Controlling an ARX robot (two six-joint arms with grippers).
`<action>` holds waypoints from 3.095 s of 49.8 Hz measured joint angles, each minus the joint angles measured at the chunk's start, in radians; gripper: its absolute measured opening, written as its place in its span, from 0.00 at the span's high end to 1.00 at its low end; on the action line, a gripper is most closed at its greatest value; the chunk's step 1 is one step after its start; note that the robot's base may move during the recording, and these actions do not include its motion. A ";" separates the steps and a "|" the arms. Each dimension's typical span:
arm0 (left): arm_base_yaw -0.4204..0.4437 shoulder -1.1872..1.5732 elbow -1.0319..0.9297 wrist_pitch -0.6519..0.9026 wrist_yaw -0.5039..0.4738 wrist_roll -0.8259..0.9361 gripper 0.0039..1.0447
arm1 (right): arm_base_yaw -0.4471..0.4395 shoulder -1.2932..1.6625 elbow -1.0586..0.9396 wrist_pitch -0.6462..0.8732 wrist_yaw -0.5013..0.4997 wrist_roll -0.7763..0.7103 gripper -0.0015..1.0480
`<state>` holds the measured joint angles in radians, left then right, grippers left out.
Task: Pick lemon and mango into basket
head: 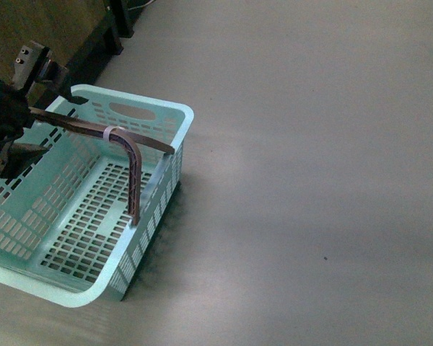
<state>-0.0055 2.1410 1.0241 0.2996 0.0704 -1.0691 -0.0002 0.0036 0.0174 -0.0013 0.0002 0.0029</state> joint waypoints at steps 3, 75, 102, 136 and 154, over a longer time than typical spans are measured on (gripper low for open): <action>-0.007 0.033 0.037 0.000 0.002 -0.010 0.27 | 0.000 0.000 0.000 0.000 0.000 0.000 0.08; -0.124 -1.036 -0.167 -0.370 0.063 -0.464 0.95 | 0.000 0.000 0.000 0.000 0.000 0.000 0.08; -0.142 -1.125 -0.120 -0.449 0.027 -0.451 0.95 | 0.000 0.000 0.000 0.000 0.000 0.000 0.08; -0.142 -1.123 -0.120 -0.450 0.027 -0.450 0.95 | 0.000 0.000 0.000 0.000 0.000 0.000 0.08; -0.142 -1.123 -0.120 -0.450 0.026 -0.449 0.95 | 0.000 0.000 0.000 0.000 0.000 0.000 0.08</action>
<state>-0.1478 1.0183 0.9043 -0.1501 0.0967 -1.5185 -0.0002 0.0032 0.0174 -0.0013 0.0002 0.0029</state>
